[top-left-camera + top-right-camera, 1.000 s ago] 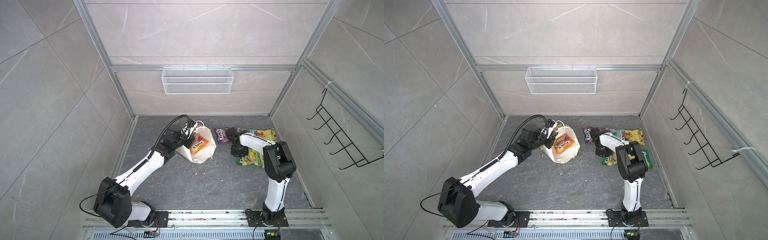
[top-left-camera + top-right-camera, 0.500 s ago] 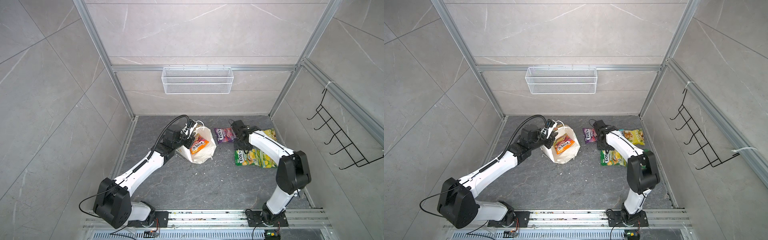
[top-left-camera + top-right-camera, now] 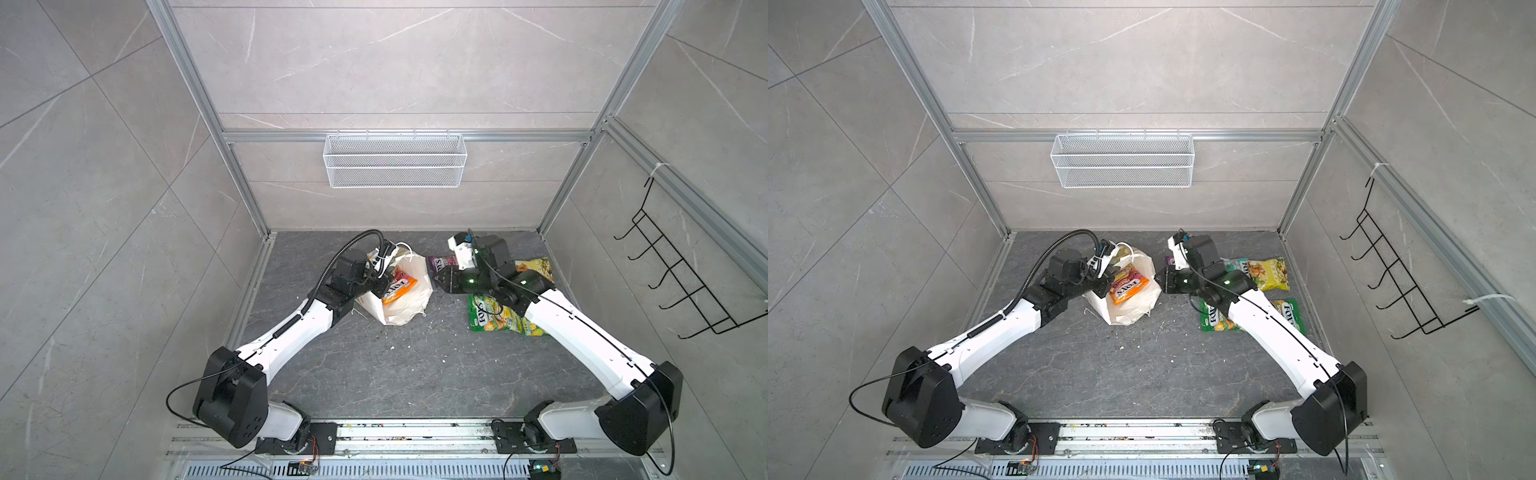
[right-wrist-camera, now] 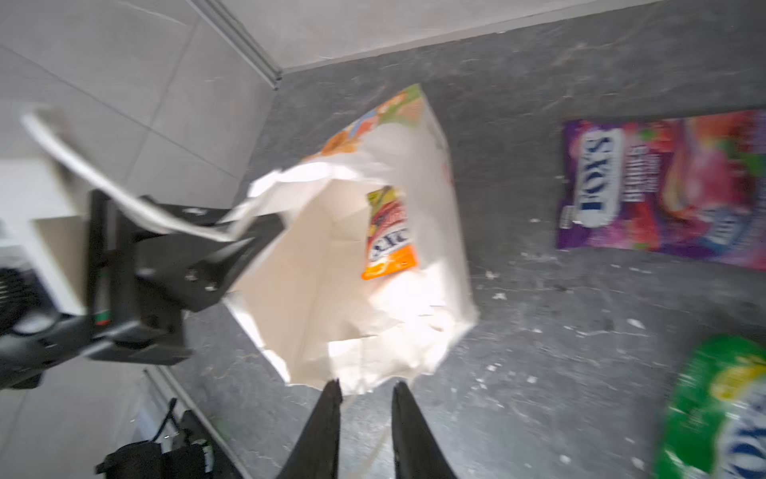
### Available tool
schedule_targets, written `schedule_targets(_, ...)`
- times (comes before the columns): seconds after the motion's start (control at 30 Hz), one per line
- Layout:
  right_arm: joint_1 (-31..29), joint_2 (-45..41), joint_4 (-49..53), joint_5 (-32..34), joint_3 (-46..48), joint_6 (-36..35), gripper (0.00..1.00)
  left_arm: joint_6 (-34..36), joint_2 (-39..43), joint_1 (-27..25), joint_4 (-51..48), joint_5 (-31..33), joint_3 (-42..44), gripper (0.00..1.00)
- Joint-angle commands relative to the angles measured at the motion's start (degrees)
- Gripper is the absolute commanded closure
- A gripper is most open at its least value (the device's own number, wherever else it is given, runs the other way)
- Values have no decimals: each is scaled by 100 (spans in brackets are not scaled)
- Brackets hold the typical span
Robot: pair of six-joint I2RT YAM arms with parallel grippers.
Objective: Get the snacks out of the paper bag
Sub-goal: 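Move the right gripper over the bag opening and lower it inside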
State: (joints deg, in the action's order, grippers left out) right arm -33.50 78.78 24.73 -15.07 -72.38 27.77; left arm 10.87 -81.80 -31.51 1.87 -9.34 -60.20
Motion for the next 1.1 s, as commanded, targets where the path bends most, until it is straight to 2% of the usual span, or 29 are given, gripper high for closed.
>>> schedule_targets(0.0,-262,102,-910,69,260,638,78,-54,-44,-27,339,-22,-251,100)
schedule_targets(0.23,-708,754,-1414,794,478,1162,81,-107,-62,-47,350,-150,-304,100)
schedule_targets(0.47,-762,1121,-2278,1348,967,1514,81,-161,-64,-83,379,-202,-325,100)
schedule_targets(0.63,-869,1423,-2929,1381,1099,1420,80,-168,-38,-100,376,-214,-343,100)
schedule_targets(0.77,-1031,1635,-3053,1632,1128,1189,80,-197,-20,-109,376,-224,-348,100)
schedule_targets(1.07,-1211,1903,-3471,2041,1443,1282,80,-305,-29,-110,427,-252,-367,100)
